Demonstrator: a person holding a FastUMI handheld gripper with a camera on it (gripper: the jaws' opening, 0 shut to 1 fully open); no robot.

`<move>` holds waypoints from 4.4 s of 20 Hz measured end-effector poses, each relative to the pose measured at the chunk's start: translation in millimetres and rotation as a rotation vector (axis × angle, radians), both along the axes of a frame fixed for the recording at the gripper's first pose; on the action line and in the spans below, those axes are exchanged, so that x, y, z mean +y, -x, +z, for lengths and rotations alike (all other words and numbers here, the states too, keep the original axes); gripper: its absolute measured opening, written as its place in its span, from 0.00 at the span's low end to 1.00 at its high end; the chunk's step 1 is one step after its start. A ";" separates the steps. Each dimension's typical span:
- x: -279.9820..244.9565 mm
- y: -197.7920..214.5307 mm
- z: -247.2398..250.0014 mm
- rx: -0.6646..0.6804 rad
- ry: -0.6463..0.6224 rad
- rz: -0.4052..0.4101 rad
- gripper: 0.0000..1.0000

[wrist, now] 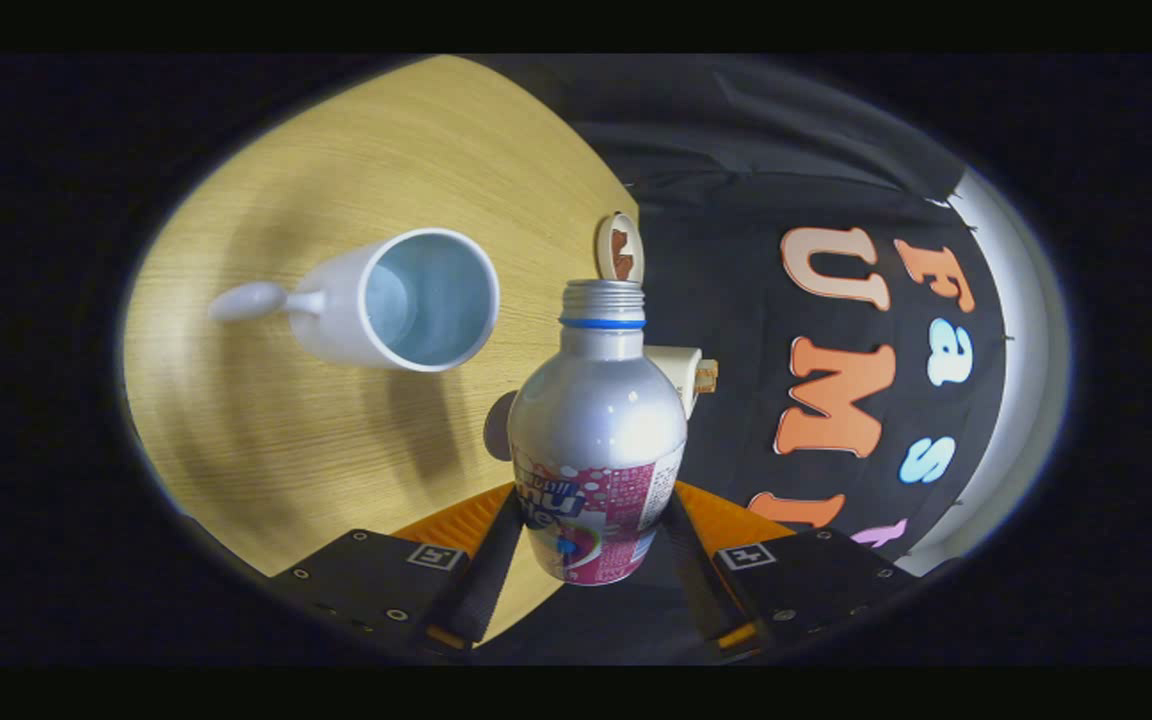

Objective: Take the bottle from table, then pour the juice into the cup, finally place the bottle on the coaster

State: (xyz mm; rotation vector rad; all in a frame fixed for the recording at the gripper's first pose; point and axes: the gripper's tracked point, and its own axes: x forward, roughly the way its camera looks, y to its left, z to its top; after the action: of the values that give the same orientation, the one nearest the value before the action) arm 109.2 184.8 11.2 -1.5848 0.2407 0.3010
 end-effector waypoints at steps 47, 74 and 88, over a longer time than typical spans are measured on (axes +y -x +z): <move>-21.0 -136.0 -68.3 0.102 -1.475 -0.358 0.77; -21.3 -124.8 -72.9 0.084 -1.395 -0.388 0.98; -57.9 -18.9 4.4 0.006 -1.439 -0.326 0.97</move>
State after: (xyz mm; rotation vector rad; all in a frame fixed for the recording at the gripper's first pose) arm 128.1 126.9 15.7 -0.1152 0.1974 0.1408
